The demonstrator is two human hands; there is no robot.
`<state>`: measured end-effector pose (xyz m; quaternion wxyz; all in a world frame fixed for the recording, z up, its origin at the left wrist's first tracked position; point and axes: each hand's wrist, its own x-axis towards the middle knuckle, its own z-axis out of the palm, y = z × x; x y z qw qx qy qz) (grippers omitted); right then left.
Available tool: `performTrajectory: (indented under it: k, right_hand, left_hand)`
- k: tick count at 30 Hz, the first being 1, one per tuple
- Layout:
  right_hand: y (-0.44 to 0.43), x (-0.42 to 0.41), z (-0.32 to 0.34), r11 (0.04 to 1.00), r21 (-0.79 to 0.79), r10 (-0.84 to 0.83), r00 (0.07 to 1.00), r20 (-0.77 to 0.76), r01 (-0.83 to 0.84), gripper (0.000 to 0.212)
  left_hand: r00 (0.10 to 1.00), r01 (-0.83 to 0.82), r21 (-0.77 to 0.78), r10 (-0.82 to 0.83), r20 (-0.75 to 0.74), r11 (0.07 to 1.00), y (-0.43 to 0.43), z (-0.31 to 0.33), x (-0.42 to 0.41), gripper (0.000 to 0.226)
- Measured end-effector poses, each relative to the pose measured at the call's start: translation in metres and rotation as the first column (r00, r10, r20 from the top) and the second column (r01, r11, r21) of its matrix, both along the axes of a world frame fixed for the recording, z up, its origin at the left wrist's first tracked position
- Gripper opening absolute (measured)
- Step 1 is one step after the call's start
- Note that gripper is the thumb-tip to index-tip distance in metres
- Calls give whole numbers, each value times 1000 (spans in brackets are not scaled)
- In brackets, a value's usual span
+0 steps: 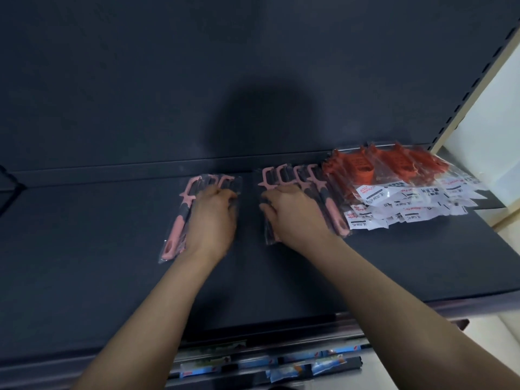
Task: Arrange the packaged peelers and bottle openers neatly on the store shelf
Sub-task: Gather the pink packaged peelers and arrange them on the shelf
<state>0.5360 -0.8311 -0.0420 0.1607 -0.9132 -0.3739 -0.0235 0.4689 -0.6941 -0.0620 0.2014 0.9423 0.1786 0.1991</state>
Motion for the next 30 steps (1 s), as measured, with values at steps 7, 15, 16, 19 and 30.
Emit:
performTrajectory:
  k: [7,15,16,19,30]
  right_hand:
    - [63,-31,-4,1000,14,23,978,-205,-21,34]
    - [95,-47,-6,988,17,-139,936,-325,152,20]
    - [97,-48,-6,985,16,-159,935,-317,173,19]
    - [102,-51,-10,975,-8,-217,936,-278,224,20]
    - [80,-39,0,925,-96,-377,920,-112,367,31]
  left_hand:
    - [933,-290,-21,278,-230,957,39,6,-44,40]
    - [950,-238,-85,214,-228,967,53,5,-53,41]
    - [963,-197,-32,187,-194,980,53,3,-52,36]
    - [958,-96,125,126,-256,987,57,-2,-49,30]
    - [955,-55,7,54,-292,998,50,7,-37,20]
